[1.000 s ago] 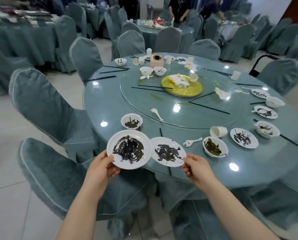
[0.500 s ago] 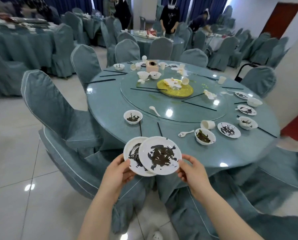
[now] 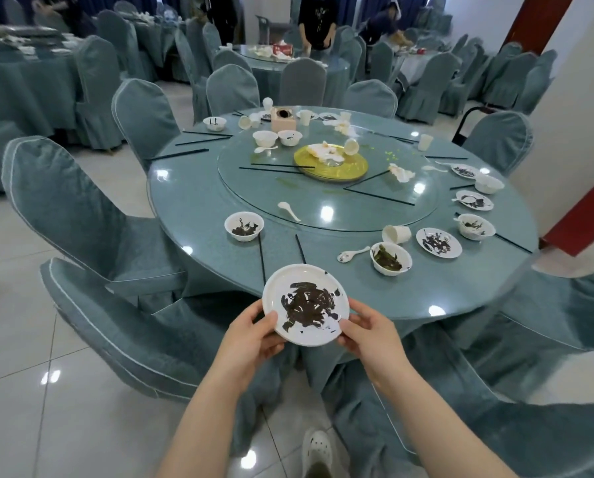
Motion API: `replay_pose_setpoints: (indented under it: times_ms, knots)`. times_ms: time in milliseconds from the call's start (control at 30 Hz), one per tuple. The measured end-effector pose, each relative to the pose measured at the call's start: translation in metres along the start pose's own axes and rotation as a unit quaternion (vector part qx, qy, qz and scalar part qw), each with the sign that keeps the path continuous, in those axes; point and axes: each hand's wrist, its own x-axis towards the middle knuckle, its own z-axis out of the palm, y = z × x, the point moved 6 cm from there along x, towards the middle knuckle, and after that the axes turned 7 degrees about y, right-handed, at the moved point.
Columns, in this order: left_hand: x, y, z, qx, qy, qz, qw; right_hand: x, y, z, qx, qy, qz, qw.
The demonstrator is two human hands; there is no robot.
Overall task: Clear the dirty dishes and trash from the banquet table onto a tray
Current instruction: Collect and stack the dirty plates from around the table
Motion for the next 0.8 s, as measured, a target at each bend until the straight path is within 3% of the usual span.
replay_pose_setpoints:
  times_ms: [300, 633, 800]
  knots:
    - [0.080, 0.009, 0.050, -0.002, 0.036, -0.020, 0.999, 0.088, -0.007, -0.058, 0.010, -0.005, 0.066, 0.998]
    - [0.203, 0.033, 0.165, 0.007, 0.040, -0.014, 0.999, 0.260, -0.022, -0.227, 0.000, 0.171, 0.110, 0.979]
    - [0.238, 0.026, 0.187, 0.005, 0.075, -0.019, 0.997, 0.331, -0.011, -0.278, 0.018, 0.213, 0.153, 0.965]
